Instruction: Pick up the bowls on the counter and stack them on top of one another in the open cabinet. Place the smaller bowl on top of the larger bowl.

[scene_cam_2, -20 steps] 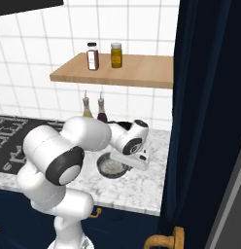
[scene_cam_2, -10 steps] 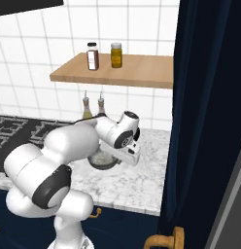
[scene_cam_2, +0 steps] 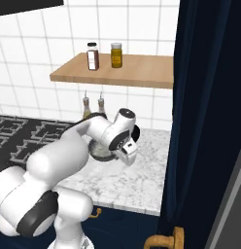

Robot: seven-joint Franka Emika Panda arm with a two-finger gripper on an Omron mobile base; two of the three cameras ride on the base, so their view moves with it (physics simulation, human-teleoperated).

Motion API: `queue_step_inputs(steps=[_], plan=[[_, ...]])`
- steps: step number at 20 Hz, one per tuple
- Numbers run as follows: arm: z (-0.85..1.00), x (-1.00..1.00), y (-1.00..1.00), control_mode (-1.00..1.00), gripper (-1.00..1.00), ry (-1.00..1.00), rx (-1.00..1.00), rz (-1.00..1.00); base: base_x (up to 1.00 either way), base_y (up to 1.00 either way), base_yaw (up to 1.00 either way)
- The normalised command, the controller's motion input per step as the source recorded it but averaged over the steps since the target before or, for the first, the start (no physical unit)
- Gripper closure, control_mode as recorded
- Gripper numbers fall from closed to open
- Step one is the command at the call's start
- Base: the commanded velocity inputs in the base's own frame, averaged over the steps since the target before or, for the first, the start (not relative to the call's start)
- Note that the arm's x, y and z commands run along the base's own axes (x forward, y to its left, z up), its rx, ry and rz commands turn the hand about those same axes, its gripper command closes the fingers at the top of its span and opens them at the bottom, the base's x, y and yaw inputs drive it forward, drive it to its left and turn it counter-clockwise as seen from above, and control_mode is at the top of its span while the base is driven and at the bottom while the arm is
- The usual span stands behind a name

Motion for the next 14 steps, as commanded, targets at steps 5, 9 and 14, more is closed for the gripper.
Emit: queue_step_inputs(steps=[5,9,14], plan=[[0.2,-0.04,0.26,-1.0,1.0,-0.24,-0.01,-0.33,0.0,0.0,0.0],[0.12,0.01,0.11,-1.0,1.0,-0.12,0.0,-0.32,0.0,0.0,0.0],[0.14,0.08,0.0,-1.0,1.0,-0.12,0.0,-0.27,0.0,0.0,0.0]])
